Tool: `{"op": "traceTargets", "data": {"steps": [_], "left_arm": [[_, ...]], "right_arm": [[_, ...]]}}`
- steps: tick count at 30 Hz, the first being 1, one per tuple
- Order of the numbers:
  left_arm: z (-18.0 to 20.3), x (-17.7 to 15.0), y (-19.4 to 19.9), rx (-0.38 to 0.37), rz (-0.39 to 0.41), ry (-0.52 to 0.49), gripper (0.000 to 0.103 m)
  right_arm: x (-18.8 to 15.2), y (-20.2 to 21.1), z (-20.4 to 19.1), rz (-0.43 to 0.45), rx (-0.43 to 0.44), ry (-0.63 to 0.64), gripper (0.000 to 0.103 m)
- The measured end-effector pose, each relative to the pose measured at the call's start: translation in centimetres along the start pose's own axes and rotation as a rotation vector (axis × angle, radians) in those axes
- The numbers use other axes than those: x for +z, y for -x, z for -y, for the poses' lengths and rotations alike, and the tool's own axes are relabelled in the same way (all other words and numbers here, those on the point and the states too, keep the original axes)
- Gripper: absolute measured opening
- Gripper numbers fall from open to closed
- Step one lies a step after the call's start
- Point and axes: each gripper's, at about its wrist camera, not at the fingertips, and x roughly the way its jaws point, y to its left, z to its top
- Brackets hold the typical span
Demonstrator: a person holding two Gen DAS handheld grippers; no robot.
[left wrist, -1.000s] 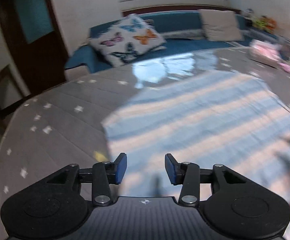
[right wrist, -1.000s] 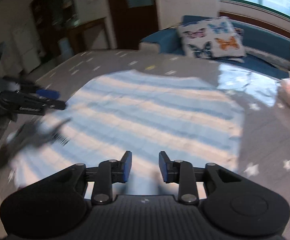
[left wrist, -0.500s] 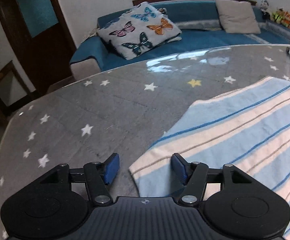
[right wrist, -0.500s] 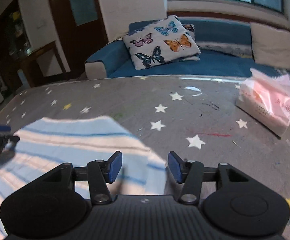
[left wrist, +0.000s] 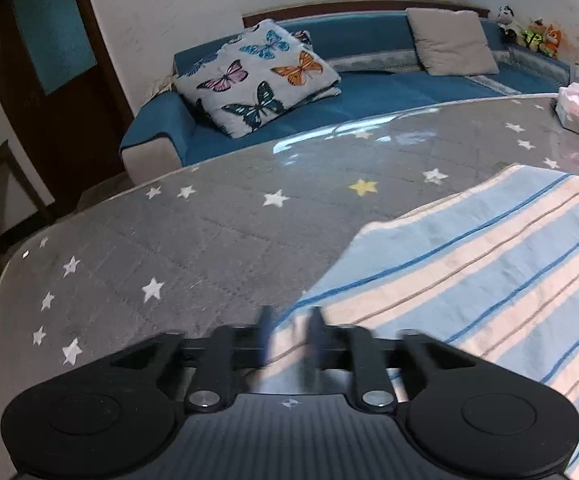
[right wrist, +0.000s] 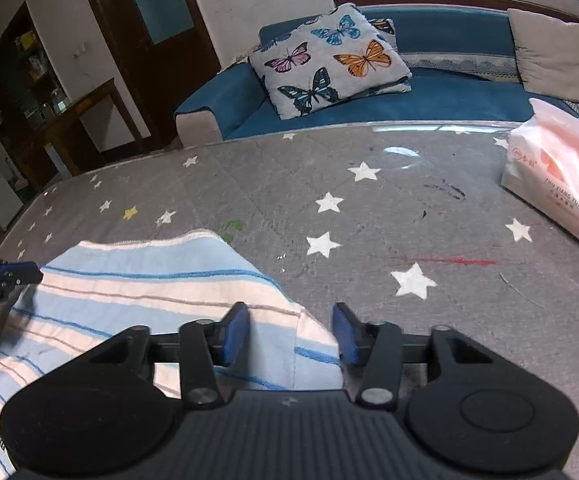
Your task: Fold clothes
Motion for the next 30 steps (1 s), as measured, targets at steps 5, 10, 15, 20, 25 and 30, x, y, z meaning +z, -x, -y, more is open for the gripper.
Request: {"op": "traceTargets", "data": {"steps": [5, 10, 15, 20, 25, 30], "left_arm": [[-0.1, -0.6, -0.5, -0.028, -0.024, 0.014, 0.053], [1.4, -0.7, 0.6, -0.039, 0.009, -0.034, 0.014], [3.6, -1.1, 3.0, -0.060, 0.076, -0.086, 0.013], [6.6, -2.3, 5.2, -0.183, 0.083, -0.190, 0.017], [8.2, -3.2, 7.3, -0.236, 0.107, -0.248, 0.023], [7.4, -3.0, 7.5, -0.199, 0.122, -0.215, 0.049]], "right_arm": [[-0.1, 0.2, -0.6, 0.011, -0.001, 0.023, 0.011], [-1.1, 2.0, -3.9, 0.063, -0.023, 0.164, 0.009], [-3.9, 3.3, -9.7, 0.099, -0.085, 0.459, 0.009], [-5.8, 2.7, -12.3, 0.007, -0.007, 0.517, 0.013], [-6.2, 3.8, -11.9, -0.005, 0.038, 0.453, 0.014], [-4.6, 5.8, -9.7, 0.045, 0.038, 0.352, 0.029]]}}
